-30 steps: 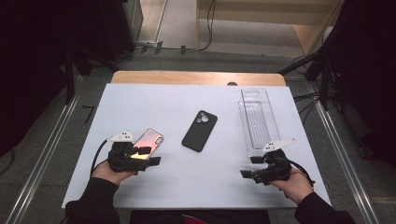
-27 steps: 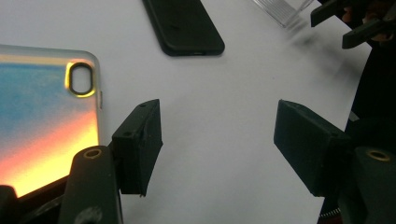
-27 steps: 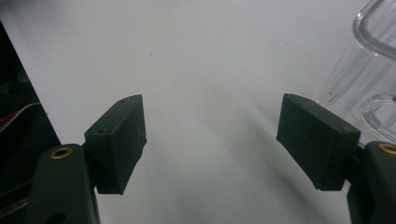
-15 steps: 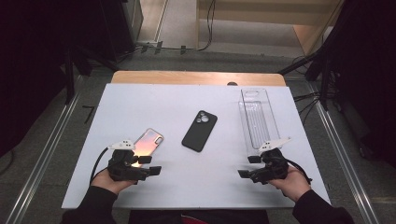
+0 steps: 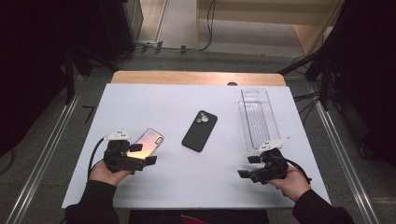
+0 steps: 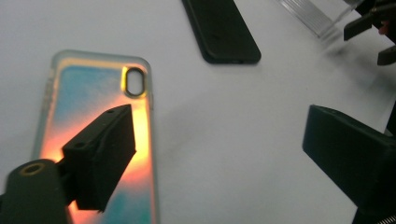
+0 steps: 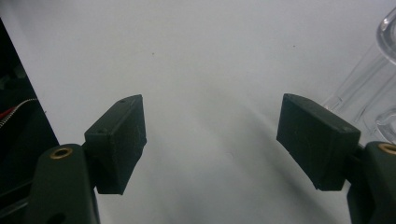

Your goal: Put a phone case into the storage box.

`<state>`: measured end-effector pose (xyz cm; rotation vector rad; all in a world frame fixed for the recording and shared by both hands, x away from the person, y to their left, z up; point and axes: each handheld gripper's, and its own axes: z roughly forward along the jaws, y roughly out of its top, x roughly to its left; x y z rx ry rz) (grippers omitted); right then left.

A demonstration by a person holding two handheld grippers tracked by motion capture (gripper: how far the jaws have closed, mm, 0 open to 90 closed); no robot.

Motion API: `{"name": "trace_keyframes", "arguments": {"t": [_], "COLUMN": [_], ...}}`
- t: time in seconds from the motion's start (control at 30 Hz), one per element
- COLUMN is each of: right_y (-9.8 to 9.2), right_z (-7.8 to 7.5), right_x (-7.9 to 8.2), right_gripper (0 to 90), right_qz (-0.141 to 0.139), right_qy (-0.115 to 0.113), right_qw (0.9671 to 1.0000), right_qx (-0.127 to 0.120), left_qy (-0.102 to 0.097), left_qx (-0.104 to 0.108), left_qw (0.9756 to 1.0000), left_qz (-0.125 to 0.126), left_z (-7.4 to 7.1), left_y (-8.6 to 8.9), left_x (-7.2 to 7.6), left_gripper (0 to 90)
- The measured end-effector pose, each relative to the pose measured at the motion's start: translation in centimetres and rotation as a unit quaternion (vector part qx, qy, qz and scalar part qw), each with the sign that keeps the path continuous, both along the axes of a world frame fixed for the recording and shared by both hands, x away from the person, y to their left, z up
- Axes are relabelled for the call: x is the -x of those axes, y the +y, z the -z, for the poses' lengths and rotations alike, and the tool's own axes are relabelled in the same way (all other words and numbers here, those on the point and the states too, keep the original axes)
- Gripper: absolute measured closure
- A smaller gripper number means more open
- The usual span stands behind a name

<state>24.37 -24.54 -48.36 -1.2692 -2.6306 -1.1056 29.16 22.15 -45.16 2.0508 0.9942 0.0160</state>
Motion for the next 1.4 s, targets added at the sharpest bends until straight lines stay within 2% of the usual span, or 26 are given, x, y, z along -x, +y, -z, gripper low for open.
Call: {"name": "trace_keyframes", "arguments": {"t": [0.03, 0.1, 0.17, 0.27, 0.3, 0.37, 0.47, 0.63, 0.7, 0.77, 1.03, 1.4], "right_y": [0.0, 0.0, 0.0, 0.0, 0.0, 0.0, -0.1, -0.1, -0.1, -0.1, -0.1, -0.1], "right_z": [0.0, 0.0, 0.0, 0.0, 0.0, 0.0, 0.1, 0.0, 0.1, 0.1, 0.1, 0.0], "right_x": [0.0, 0.0, 0.0, 0.0, 0.0, 0.0, 0.0, 0.0, -0.1, -0.1, -0.1, 0.0], "right_gripper": [22.0, 22.0, 22.0, 22.0, 22.0, 22.0, 22.0, 22.0, 22.0, 22.0, 22.0, 22.0], "right_qz": [0.0, 0.0, 0.002, 0.001, 0.001, 0.001, 0.003, 0.003, 0.002, 0.004, 0.004, 0.004], "right_qy": [0.0, 0.0, 0.0, 0.001, 0.001, 0.0, 0.0, 0.0, -0.001, 0.002, -0.001, 0.0], "right_qw": [1.0, 1.0, 1.0, 1.0, 1.0, 1.0, 1.0, 1.0, 1.0, 1.0, 1.0, 1.0], "right_qx": [0.0, -0.001, 0.0, -0.001, -0.001, 0.0, -0.002, -0.001, -0.001, 0.0, -0.001, -0.001], "left_qy": [-0.002, -0.001, 0.005, 0.009, 0.006, 0.014, 0.001, 0.006, 0.009, 0.01, 0.01, 0.041], "left_qx": [0.002, -0.003, -0.005, -0.005, -0.009, -0.018, -0.035, -0.034, -0.043, -0.05, -0.073, -0.101], "left_qw": [1.0, 1.0, 1.0, 0.9999, 0.9999, 0.9997, 0.9994, 0.9991, 0.9987, 0.9981, 0.9966, 0.9938], "left_qz": [-0.002, -0.004, 0.007, 0.005, 0.006, 0.007, -0.008, -0.023, -0.025, -0.033, -0.037, -0.022], "left_z": [-0.1, 0.0, 0.3, 0.5, 0.6, 0.6, 0.5, 0.8, 1.1, 1.3, 2.0, 3.5], "left_y": [0.2, 0.3, 0.4, 0.4, 0.4, 0.2, 0.2, 0.2, 0.1, 0.0, 0.4, 0.3], "left_x": [-0.3, -0.8, -1.3, -2.1, -2.3, -2.7, -3.7, -4.5, -4.8, -5.0, -5.5, -5.8], "left_gripper": [9.3, 0.0, 0.0, 0.0, 0.0, 0.0, 0.0, 0.0, 0.0, 0.0, 0.0, 0.0]}}
